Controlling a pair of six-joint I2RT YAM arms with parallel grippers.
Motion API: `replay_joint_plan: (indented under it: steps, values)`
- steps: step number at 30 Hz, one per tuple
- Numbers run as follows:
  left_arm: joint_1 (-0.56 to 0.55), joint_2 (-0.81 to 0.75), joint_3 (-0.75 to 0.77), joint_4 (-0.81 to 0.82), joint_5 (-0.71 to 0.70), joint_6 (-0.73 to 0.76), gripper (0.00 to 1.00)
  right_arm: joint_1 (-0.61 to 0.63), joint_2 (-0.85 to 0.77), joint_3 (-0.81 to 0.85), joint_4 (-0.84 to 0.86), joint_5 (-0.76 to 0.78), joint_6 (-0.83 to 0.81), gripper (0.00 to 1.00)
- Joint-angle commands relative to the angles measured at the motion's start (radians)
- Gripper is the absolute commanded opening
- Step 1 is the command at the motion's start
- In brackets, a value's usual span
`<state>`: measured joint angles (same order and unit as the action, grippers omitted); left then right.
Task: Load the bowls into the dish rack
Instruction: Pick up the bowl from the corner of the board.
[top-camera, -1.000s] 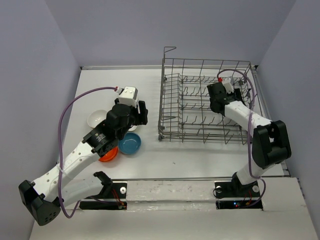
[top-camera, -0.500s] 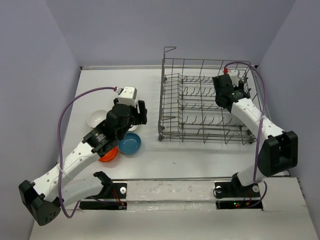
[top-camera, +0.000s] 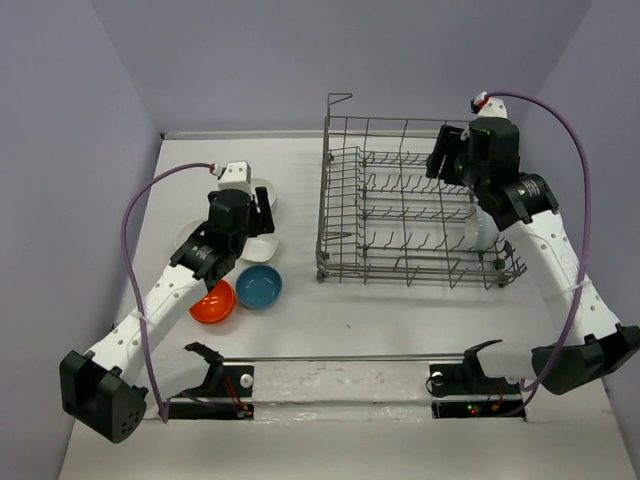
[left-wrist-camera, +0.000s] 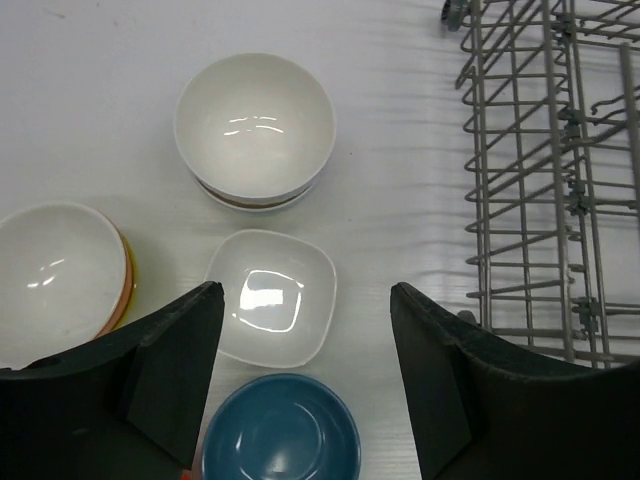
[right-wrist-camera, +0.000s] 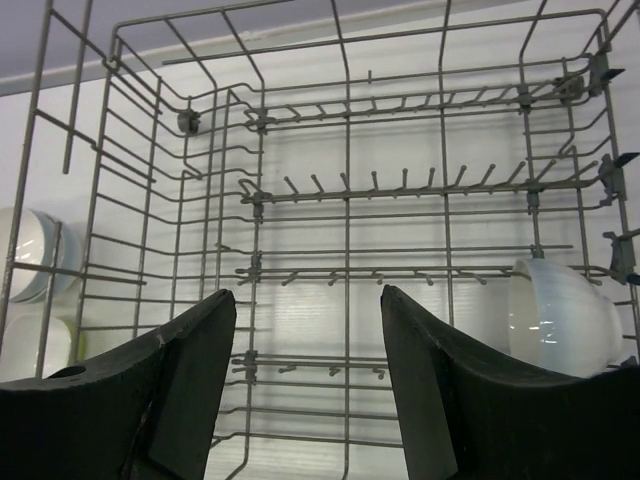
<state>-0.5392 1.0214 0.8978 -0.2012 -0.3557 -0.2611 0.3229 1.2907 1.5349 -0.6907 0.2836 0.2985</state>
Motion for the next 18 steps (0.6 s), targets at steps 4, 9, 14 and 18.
replay_joint_plan:
  steps: [4,9,14,18]
  values:
    - [0.209,0.129,0.090,0.019,0.167,-0.073,0.76,0.007,-0.050,-0.030,0.033,-0.129,-0.009,0.68]
    - [0.246,0.215,0.200,-0.014,0.080,-0.096,0.75,0.007,-0.088,-0.079,0.092,-0.176,-0.010,0.69]
    - [0.246,0.324,0.299,-0.044,0.017,-0.125,0.74,0.007,-0.108,-0.108,0.114,-0.213,-0.010,0.70]
    - [0.251,0.397,0.334,-0.047,-0.035,-0.142,0.72,0.007,-0.139,-0.131,0.114,-0.208,-0.012,0.70]
